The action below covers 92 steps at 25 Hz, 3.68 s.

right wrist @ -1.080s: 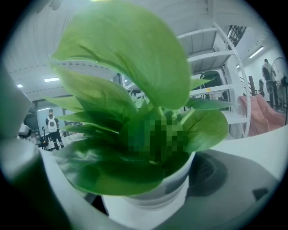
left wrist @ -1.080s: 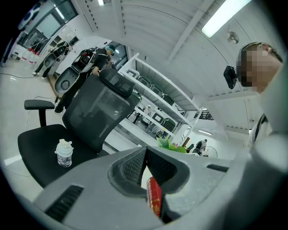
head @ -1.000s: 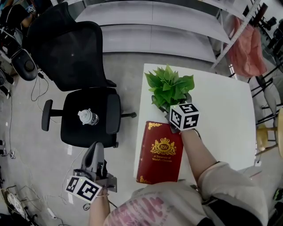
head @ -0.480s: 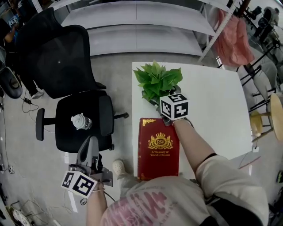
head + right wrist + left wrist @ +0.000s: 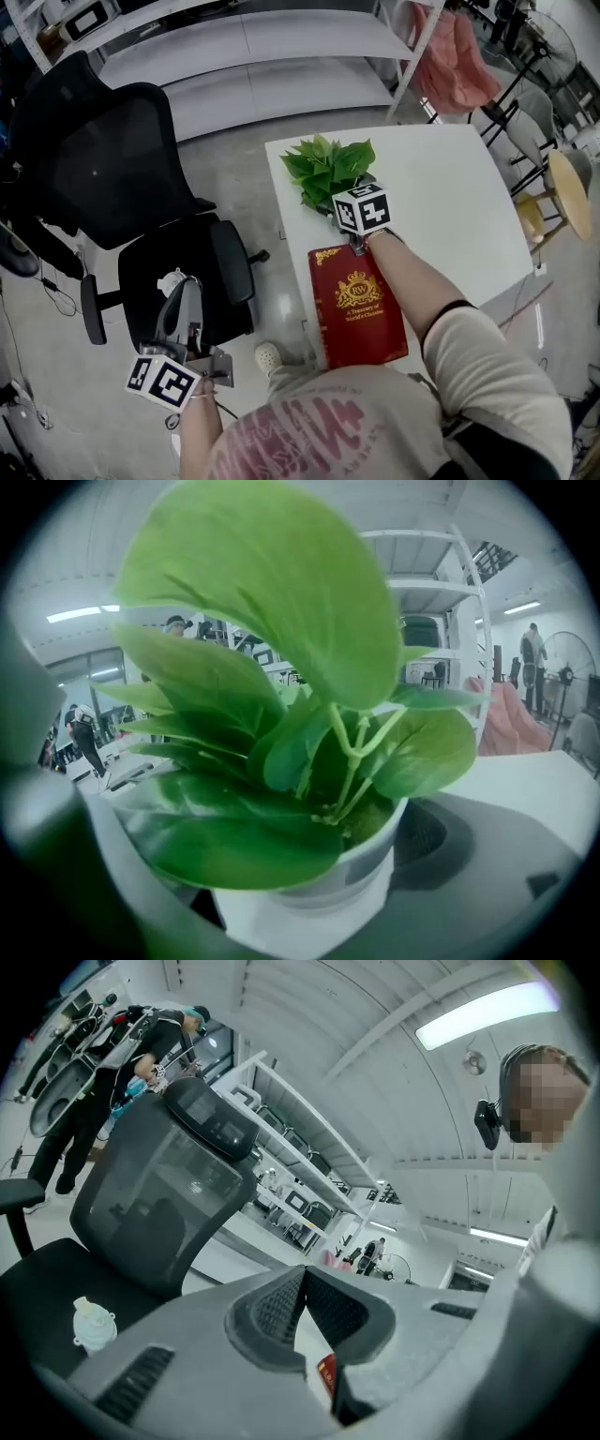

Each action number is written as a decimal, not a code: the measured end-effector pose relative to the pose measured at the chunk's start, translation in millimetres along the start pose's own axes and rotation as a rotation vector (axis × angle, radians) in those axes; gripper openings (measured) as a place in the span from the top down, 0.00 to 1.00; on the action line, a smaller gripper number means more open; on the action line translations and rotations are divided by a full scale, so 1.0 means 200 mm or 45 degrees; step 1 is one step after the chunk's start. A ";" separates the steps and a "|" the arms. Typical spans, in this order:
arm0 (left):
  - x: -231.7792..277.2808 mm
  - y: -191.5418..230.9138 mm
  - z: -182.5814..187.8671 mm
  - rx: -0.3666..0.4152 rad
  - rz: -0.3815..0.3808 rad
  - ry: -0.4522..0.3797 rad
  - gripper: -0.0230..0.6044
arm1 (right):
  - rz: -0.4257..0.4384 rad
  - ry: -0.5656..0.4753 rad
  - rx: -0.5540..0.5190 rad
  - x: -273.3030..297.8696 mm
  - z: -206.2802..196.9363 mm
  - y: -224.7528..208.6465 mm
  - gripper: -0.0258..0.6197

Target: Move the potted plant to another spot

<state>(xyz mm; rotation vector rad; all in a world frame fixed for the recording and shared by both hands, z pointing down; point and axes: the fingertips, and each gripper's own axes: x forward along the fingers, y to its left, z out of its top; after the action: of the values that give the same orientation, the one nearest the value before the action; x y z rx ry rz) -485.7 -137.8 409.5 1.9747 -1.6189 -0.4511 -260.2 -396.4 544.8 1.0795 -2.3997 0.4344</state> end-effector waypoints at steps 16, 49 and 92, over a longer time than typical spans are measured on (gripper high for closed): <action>0.08 0.05 -0.03 -0.037 -0.059 0.119 0.96 | -0.036 0.054 0.028 -0.04 -0.05 -0.02 0.08; 0.03 0.05 -0.01 -0.055 -0.016 0.074 0.96 | 0.018 0.067 0.122 -0.04 -0.08 -0.07 0.08; -0.01 0.04 0.03 -0.062 -0.036 0.048 0.96 | -0.113 0.215 0.017 -0.11 -0.17 -0.09 0.08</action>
<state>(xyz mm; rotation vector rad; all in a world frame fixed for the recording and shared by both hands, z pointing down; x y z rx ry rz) -495.8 -138.5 409.6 1.9606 -1.5442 -0.4576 -224.3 -378.0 562.7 1.1041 -2.1961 0.4913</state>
